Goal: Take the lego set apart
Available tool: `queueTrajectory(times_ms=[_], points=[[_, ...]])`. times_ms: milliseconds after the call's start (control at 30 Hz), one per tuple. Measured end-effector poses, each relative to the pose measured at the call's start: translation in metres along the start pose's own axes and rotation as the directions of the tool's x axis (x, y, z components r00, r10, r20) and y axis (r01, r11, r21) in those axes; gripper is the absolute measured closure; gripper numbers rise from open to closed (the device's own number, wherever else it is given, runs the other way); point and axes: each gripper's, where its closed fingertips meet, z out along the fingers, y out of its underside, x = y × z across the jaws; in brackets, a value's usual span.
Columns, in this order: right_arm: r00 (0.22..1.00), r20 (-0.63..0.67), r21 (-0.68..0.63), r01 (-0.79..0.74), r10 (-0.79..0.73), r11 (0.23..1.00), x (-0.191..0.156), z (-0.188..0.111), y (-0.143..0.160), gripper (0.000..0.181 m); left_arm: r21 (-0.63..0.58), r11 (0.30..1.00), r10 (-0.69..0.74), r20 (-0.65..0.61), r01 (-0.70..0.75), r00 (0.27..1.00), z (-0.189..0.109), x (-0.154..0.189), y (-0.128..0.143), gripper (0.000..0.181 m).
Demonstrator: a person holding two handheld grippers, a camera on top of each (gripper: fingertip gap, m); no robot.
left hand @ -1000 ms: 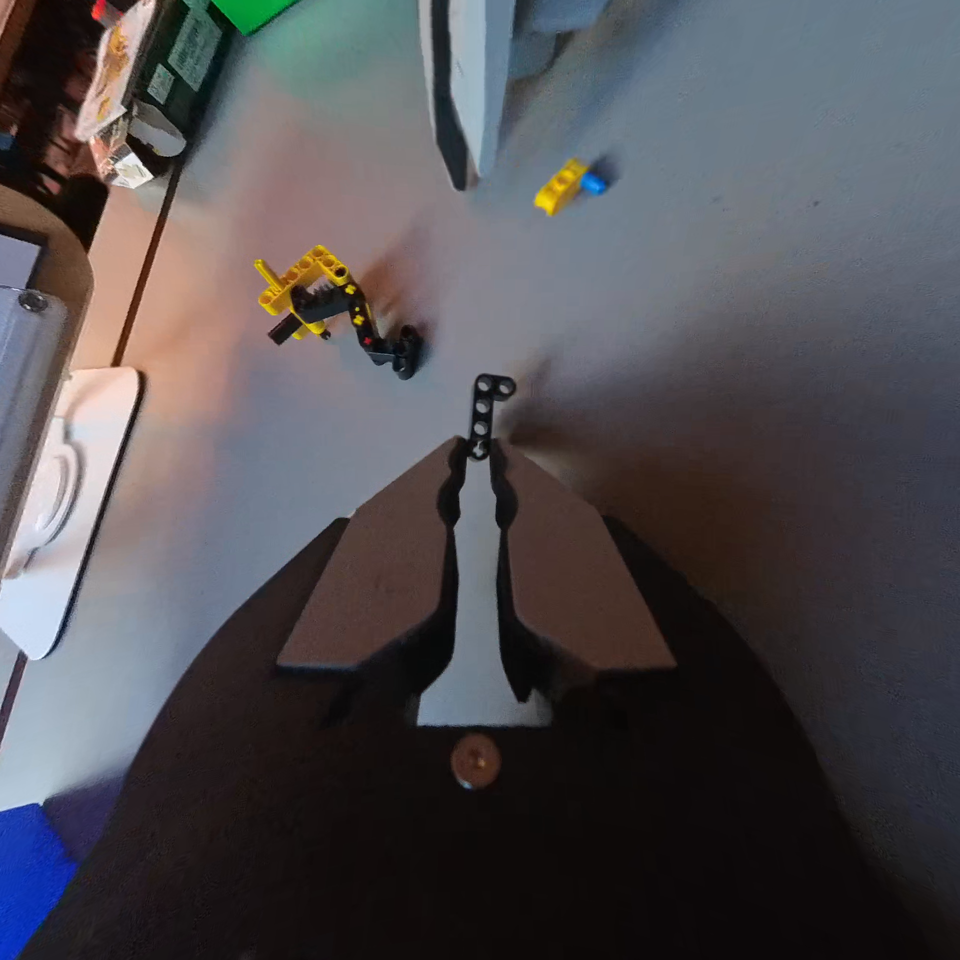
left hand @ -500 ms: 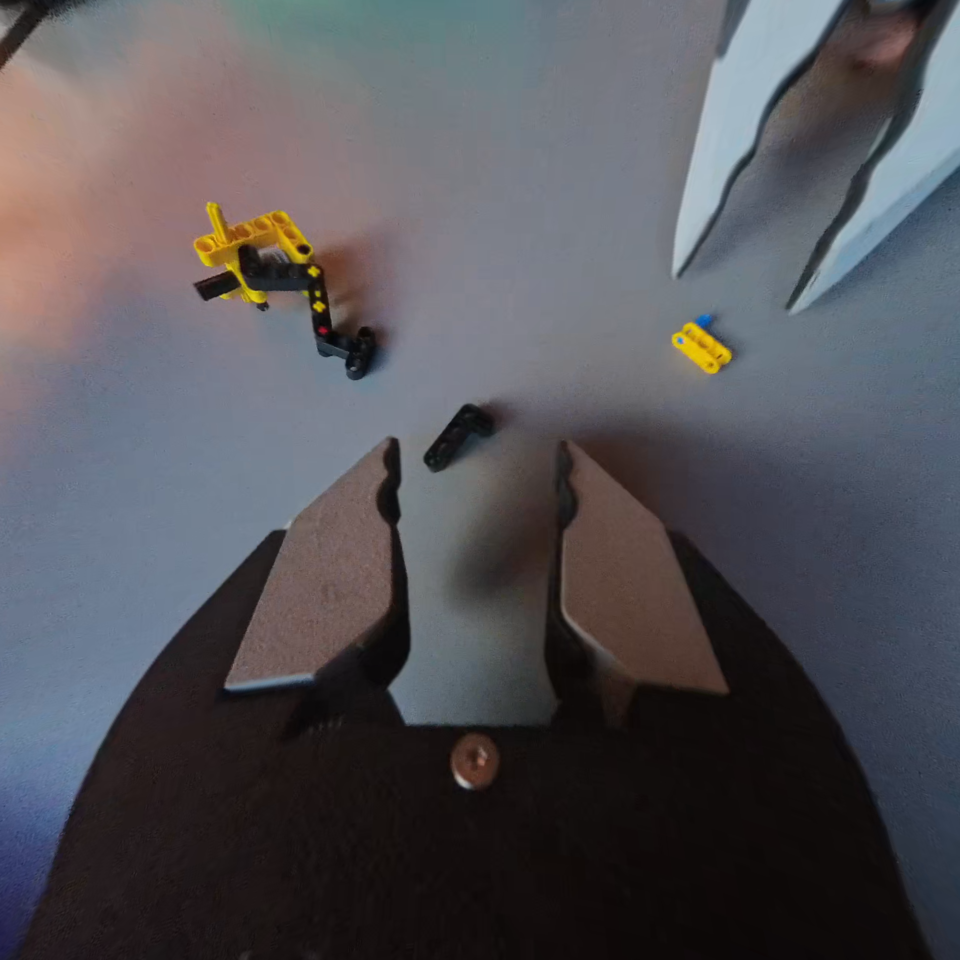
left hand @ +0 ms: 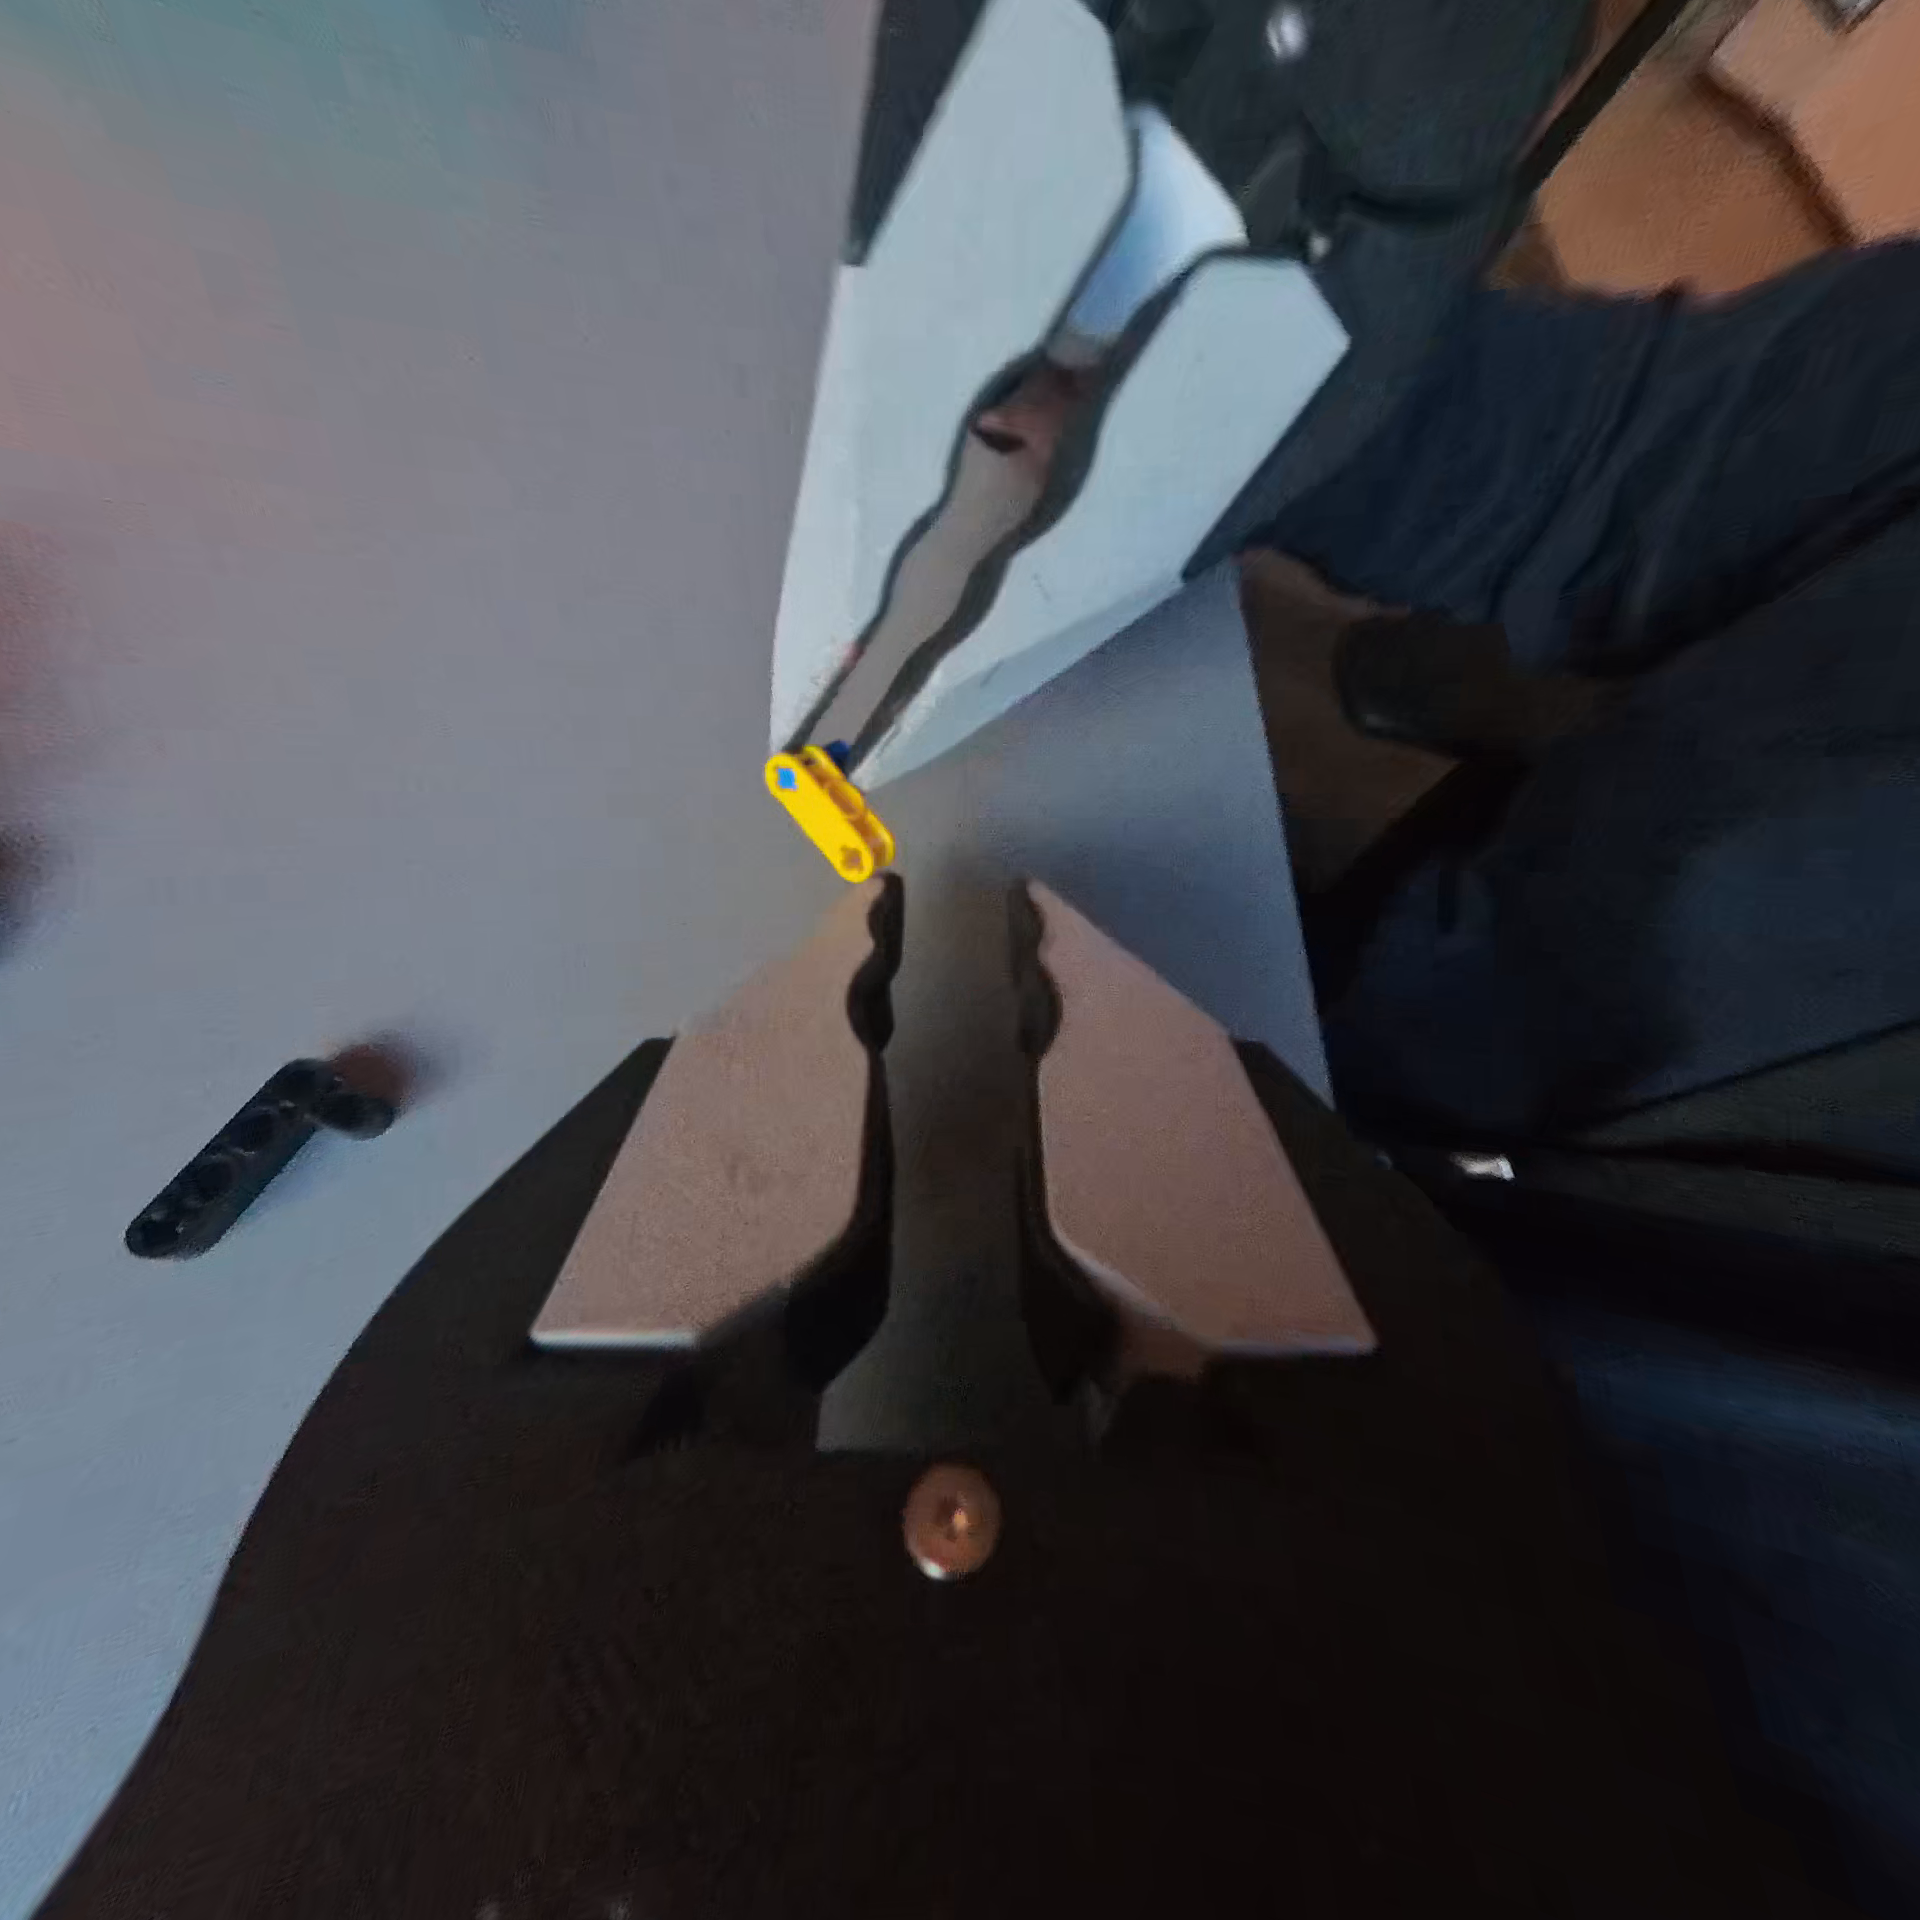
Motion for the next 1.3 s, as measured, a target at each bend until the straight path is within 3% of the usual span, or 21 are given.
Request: queueTrajectory(times_ms=[33,133,233,333,533,600,667,733,800,967,1300], points=[[0.995,-0.061,0.015,0.083,-0.082,0.996,0.003,-0.004,-0.005,0.177,0.048,0.998,-0.041,-0.016,0.042,0.999,-0.006,-0.003,-0.006,0.159],[0.944,-0.188,-0.005,0.275,-0.271,0.962,0.004,-0.011,-0.015,0.177,0.106,0.988,-0.113,-0.023,0.114,0.993,-0.016,-0.014,-0.009,0.15],[0.868,-0.298,-0.053,0.4,-0.397,0.915,0.007,-0.011,-0.022,0.177,0.163,0.97,-0.156,-0.149,0.179,0.977,-0.017,-0.001,-0.022,0.143],[0.783,-0.348,-0.119,0.509,-0.516,0.853,0.005,-0.009,-0.024,0.177,0.188,0.959,-0.168,-0.227,0.212,0.959,-0.018,0.005,-0.029,0.153],[0.679,-0.381,-0.178,0.612,-0.627,0.771,-0.002,-0.007,-0.024,0.177,0.212,0.967,-0.113,-0.142,0.142,0.983,-0.024,-0.005,-0.029,0.175],[0.703,-0.37,-0.148,0.601,-0.607,0.785,-0.002,-0.006,-0.024,0.176,0.2,0.976,-0.067,-0.086,0.083,0.994,-0.023,-0.007,-0.027,0.176],[0.797,-0.322,-0.076,0.516,-0.511,0.853,-0.002,-0.008,-0.022,0.172,0.205,0.979,0.002,-0.026,0.003,1.0,-0.026,-0.009,-0.029,0.176],[0.93,-0.178,0.011,0.329,-0.322,0.944,-0.006,-0.009,-0.017,0.161,0.224,0.973,0.057,0.033,-0.063,0.998,-0.031,-0.011,-0.034,0.176],[0.988,-0.06,0.058,0.143,-0.14,0.988,-0.004,-0.011,-0.019,0.154,0.179,0.975,0.118,0.087,-0.132,0.989,-0.031,-0.013,-0.03,0.176],[0.996,0.073,0.033,0.054,-0.057,0.998,-0.007,-0.007,-0.015,0.174,0.133,0.965,0.209,0.13,-0.226,0.969,-0.025,-0.009,-0.03,0.176],[0.995,0.095,0.002,-0.004,0.004,1.0,-0.004,0.005,-0.012,0.178,0.068,0.969,0.218,0.203,-0.236,0.955,-0.021,-0.018,-0.021,0.176]])
